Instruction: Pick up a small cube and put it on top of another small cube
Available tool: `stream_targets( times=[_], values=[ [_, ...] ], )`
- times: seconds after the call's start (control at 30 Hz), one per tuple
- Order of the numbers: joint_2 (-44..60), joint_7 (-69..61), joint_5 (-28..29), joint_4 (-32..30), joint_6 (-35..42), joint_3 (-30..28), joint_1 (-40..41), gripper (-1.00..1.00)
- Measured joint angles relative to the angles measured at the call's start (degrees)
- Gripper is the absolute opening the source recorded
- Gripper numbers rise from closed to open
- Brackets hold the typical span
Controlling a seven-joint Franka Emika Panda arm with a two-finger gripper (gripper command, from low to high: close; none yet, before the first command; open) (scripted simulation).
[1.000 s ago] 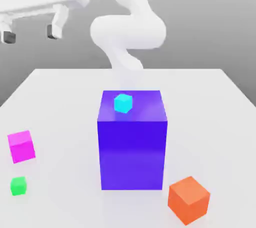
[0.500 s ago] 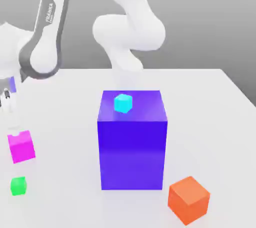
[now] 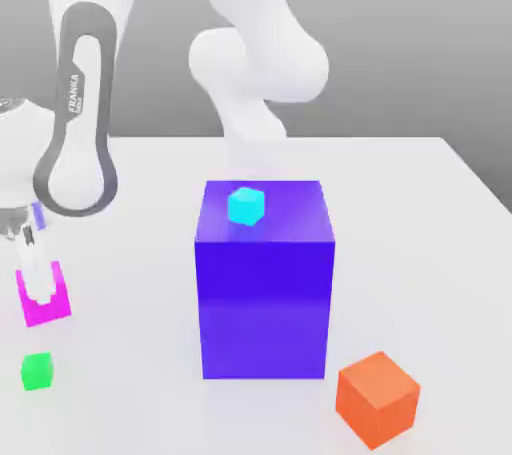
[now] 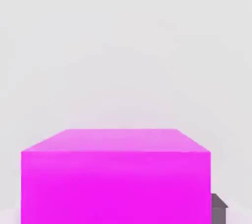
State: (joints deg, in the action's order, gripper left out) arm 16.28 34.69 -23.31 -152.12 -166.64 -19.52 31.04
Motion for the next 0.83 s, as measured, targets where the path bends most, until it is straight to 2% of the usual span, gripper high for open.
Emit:
stream_targets(
  times=[0.17, 0.3, 0.53, 0.67, 0.7, 0.83],
  values=[
    [-6.7, 7.5, 10.1, -1.4, 4.6, -6.7, -4.5, -1.0],
    [-11.5, 12.0, 17.3, -1.7, 8.6, -8.6, -5.9, -1.0],
    [-8.8, 0.9, 18.2, 9.3, 16.9, -0.8, -12.7, -1.0],
    [-1.7, -3.9, 13.5, 11.1, 11.9, 2.8, -11.5, -1.0],
    [0.1, -4.8, 12.3, 11.2, 10.3, 3.8, -10.8, 1.0],
    [0.1, -4.8, 12.3, 11.2, 10.3, 3.8, -10.8, 1.0]
  ],
)
